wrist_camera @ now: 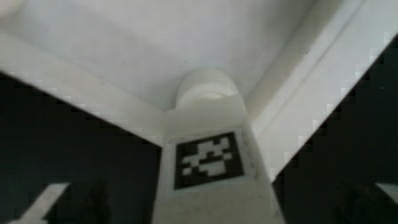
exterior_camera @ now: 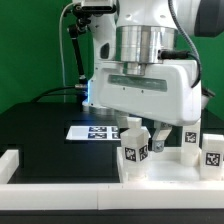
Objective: Assemble square table
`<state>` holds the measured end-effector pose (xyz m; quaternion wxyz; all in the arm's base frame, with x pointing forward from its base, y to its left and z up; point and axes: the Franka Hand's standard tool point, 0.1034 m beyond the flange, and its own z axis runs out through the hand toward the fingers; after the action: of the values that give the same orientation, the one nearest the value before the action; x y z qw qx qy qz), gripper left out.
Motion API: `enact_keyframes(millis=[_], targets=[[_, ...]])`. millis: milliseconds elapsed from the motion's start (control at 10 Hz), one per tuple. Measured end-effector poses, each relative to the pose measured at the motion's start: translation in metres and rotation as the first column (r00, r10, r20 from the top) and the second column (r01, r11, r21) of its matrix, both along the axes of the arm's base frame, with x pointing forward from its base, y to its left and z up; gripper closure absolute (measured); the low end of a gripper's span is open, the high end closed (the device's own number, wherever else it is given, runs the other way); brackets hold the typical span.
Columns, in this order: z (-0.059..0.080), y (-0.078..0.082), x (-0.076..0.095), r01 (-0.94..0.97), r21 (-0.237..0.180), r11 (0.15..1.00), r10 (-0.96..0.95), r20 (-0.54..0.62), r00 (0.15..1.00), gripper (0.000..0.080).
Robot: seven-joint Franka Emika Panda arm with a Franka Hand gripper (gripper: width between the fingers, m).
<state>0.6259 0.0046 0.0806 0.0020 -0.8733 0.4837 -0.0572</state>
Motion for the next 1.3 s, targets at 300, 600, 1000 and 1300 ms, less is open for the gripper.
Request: enact_keyframes(millis=[300,600,1000,1300], targets=[[-0.0012,0.0017,-0.0006,0.088,0.009,0.996,-0.088,0.002,0.996,0.0420],[-0.0018,0.0019,-0.0014,0.250,0.028,0.968,-0.250,0.005,0.968,0.0510],[-0.0034,0.0055,-0.0016,0.761,0.152,0.631,-0.766,-0.034,0.642,0.0510],[-0.0045,0.0116,0.0002,0.868,0.219,0.446,-0.885,-0.035,0.464,0.0508]])
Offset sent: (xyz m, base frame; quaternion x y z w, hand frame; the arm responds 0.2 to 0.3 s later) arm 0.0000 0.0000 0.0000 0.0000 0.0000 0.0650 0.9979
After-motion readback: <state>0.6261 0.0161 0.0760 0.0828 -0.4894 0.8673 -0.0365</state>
